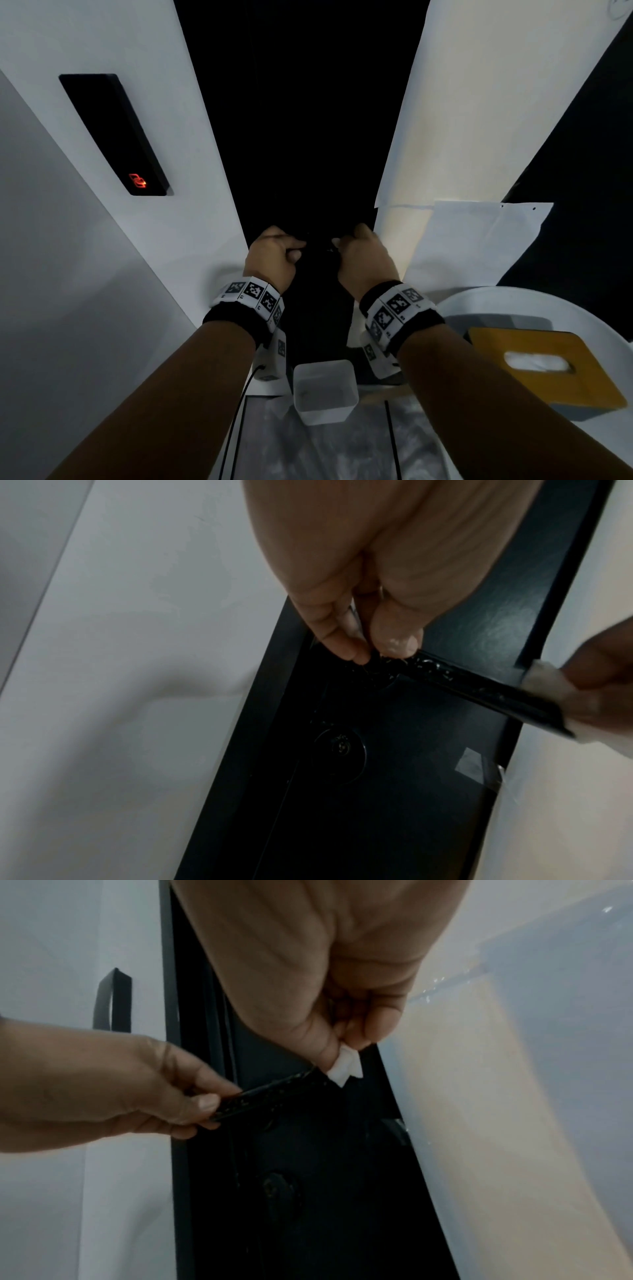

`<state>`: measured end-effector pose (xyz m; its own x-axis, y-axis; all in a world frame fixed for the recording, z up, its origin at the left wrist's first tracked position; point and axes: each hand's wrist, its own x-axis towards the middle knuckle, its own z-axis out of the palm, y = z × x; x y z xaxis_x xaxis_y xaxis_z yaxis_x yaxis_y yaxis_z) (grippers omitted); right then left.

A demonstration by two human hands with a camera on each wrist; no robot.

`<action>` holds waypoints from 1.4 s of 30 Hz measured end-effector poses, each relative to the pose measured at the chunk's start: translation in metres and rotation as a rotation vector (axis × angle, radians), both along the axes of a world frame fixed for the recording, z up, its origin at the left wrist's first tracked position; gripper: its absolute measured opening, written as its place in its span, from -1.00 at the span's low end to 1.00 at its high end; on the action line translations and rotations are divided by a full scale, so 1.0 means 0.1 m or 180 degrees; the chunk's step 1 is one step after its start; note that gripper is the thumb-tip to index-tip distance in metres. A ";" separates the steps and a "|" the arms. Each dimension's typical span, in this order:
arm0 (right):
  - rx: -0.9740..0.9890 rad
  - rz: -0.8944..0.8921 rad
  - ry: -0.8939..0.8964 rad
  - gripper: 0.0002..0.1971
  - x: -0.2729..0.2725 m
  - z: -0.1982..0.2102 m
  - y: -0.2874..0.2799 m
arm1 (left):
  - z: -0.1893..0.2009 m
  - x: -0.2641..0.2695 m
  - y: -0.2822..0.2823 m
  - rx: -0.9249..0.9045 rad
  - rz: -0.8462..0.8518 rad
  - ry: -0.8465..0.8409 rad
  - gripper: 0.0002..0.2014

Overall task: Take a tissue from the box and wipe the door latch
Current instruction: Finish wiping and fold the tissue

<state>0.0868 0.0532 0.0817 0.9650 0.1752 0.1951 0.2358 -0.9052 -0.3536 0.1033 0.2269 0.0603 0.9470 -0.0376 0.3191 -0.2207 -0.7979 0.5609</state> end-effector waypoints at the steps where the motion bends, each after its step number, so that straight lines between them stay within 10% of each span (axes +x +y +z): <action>1: -0.0011 -0.0063 -0.0012 -0.77 -0.01 0.01 -0.09 | 0.00 0.00 0.00 0.0006 0.0003 0.0012 -0.77; 35: -0.0311 0.0086 -0.0353 -0.77 0.02 0.05 0.03 | -0.13 0.05 -0.23 0.0065 0.0134 -0.0167 -0.57; 42: -0.0239 0.0063 -0.0432 -0.82 -0.06 -0.03 0.05 | -0.09 -0.08 -0.24 0.0048 0.0193 -0.0325 -0.83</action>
<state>0.0803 0.0580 0.0788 0.9268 0.2130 0.3092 0.2950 -0.9226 -0.2487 0.0952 0.2029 0.0509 0.9102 0.0134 0.4139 -0.2271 -0.8197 0.5258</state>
